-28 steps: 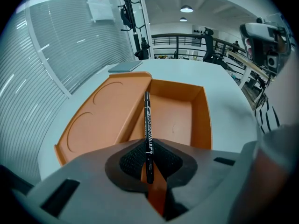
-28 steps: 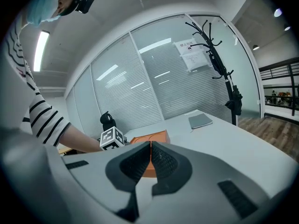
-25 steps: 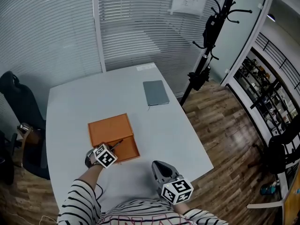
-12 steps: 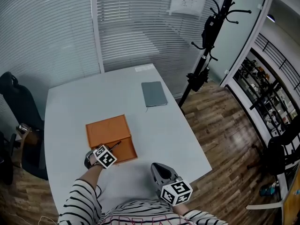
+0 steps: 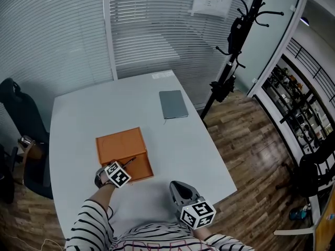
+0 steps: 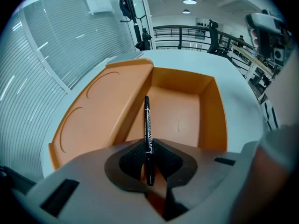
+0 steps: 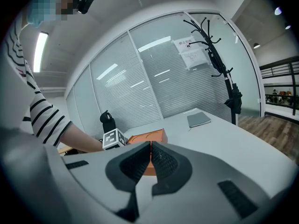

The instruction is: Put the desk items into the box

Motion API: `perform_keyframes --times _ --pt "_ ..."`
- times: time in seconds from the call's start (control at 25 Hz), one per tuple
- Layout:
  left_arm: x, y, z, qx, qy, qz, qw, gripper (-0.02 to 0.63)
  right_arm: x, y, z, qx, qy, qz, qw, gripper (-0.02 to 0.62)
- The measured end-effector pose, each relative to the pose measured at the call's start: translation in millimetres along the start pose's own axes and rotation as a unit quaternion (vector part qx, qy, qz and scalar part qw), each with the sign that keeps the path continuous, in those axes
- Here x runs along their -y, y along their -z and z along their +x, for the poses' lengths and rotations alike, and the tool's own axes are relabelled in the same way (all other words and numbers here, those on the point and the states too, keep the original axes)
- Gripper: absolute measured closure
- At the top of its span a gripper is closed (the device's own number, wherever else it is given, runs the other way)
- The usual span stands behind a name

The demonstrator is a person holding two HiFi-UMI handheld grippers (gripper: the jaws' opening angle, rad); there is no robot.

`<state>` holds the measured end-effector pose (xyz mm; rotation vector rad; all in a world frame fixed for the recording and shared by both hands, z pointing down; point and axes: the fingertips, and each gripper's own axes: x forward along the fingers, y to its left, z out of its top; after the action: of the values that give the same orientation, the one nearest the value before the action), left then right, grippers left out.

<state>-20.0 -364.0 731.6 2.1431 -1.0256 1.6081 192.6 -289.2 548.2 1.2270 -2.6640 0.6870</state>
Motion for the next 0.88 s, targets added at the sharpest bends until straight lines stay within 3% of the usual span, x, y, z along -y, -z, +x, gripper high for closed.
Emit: perform_keyframes --times 0.88 --pt "0.1 0.5 -0.2 0.005 -0.009 0.002 0.9999 0.549 1.1 -1.6 -1.4 0.005 0.002 -0.002 1.0 0.569"
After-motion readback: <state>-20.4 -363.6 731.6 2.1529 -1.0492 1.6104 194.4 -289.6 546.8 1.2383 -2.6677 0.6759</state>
